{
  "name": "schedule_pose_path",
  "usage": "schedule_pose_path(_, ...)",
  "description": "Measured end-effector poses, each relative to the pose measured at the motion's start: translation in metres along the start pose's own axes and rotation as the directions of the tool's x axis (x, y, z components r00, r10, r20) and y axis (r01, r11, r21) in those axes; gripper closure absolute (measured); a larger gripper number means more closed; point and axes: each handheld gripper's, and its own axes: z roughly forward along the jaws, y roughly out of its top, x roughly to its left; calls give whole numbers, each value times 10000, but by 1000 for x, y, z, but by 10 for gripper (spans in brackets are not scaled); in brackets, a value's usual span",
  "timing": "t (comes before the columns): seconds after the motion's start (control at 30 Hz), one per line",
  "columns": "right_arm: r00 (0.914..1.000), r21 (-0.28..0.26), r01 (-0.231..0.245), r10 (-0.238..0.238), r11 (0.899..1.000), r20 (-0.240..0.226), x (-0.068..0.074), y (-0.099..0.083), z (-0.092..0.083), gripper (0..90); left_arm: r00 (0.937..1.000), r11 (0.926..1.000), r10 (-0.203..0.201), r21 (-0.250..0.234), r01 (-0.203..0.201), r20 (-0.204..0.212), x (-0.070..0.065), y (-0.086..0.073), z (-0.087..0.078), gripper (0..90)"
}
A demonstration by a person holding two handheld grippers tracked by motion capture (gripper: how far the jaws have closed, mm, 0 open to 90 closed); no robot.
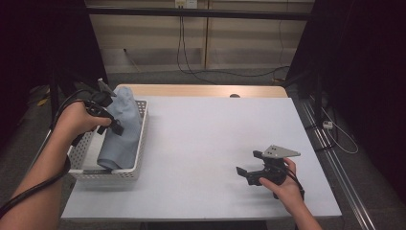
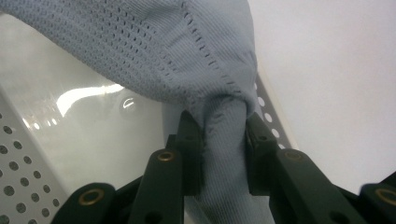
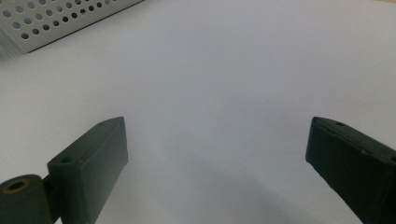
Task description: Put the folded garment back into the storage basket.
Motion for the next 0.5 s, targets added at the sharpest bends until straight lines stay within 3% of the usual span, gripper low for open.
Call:
schedule_pose_path(0.27,10000,3,3,-3,10000,-21,0,0,1,54,10000,9998,-90,168,90,5,5,-2,15,721)
schedule_pose_path(0.5,10000,18,-1,1,10000,-26,-1,0,2,54,9999,9998,-128,152,128,-20,6,-3,16,715)
